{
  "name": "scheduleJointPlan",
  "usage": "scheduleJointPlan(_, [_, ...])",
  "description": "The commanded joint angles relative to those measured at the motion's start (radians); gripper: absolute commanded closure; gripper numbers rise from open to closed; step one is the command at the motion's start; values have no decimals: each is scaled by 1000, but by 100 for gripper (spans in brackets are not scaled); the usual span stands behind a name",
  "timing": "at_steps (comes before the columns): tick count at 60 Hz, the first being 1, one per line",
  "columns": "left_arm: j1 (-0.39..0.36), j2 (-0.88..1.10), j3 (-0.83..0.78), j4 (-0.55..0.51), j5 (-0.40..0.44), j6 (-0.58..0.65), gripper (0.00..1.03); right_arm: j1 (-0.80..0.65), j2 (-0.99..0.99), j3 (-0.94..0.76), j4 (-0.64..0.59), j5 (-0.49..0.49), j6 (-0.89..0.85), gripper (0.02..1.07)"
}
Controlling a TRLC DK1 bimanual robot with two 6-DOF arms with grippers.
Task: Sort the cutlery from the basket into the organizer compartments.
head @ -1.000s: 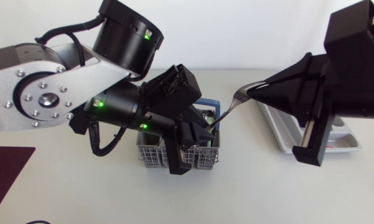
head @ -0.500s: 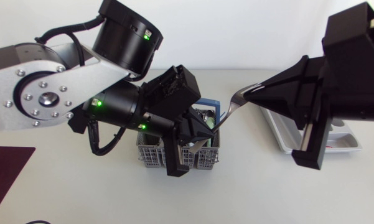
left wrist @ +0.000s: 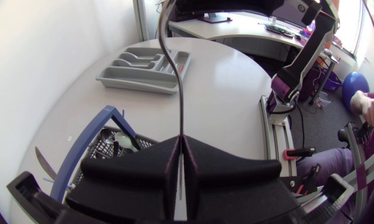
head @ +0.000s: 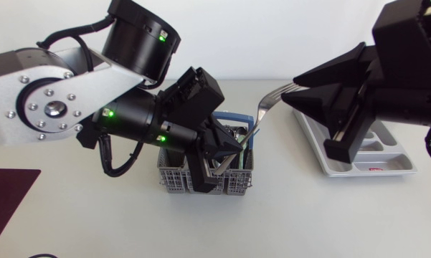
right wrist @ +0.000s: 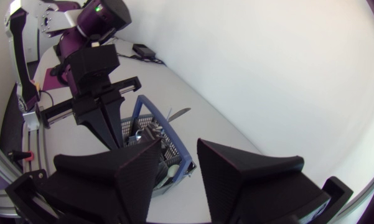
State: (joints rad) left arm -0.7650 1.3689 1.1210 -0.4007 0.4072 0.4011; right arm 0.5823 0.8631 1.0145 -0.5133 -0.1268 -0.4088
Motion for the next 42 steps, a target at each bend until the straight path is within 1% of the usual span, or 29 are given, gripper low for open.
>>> scheduleJointPlan(1, [18,-8,2,28,12,-47,100,-30,-16,-25,32,9,67,39])
scheduleJointPlan(7, [38,1,25,43,2,-97,100,-73,-12,-31,48,4,139,38])
scheduleJointPlan(13, [38,18,42,85,-59,-146,100,-79,11,-44,50,-5,194,39])
scheduleJointPlan(26, [29,56,71,146,-142,-226,100,-64,99,-7,58,-57,303,39])
scheduleJointPlan(31, [29,65,88,155,-163,-249,100,-67,154,22,56,-97,343,39])
scheduleJointPlan(39, [30,76,108,165,-197,-268,100,-67,220,61,75,-128,389,39])
scheduleJointPlan(42, [30,79,112,166,-203,-275,100,-68,240,75,87,-135,403,42])
